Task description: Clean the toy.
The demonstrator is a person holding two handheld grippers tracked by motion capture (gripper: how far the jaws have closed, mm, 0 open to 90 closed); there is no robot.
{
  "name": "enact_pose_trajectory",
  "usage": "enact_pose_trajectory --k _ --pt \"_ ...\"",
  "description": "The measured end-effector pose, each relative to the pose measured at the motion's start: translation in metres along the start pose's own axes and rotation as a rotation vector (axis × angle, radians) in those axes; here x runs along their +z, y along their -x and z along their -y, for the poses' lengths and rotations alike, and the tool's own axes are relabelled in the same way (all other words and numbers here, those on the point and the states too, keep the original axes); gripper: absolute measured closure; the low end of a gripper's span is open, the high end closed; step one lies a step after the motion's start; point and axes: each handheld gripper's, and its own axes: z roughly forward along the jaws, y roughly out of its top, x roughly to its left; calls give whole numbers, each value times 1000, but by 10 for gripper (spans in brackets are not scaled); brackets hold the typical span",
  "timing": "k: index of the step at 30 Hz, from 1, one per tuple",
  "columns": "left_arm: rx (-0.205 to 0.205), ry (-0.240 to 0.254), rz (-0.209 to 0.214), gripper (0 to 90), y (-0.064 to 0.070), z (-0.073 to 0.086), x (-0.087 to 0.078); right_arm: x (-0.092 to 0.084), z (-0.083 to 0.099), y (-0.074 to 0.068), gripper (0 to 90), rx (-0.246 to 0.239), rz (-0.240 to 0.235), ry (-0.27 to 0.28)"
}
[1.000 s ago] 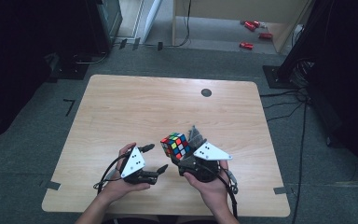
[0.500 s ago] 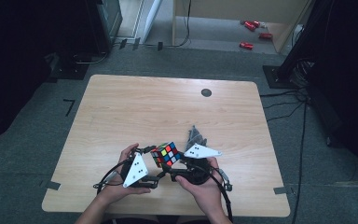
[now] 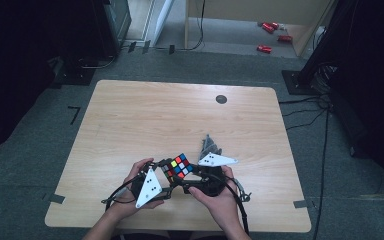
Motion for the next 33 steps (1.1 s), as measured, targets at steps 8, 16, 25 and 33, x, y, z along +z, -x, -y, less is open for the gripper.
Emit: enact_pose_trajectory --k 8,16,25,33 --pt "-60 14 9 339 -7 -1 -4 -8 -5 -1 327 -53 -21 39" --pt "-157 -32 -45 339 -25 7 -6 -34 -12 16 364 -55 58 157" --pt "-244 -75 -63 338 -34 11 -5 -13 13 60 345 -166 340 -9" --pt "-276 -87 -49 338 -34 13 -3 5 33 80 430 -218 451 -113"
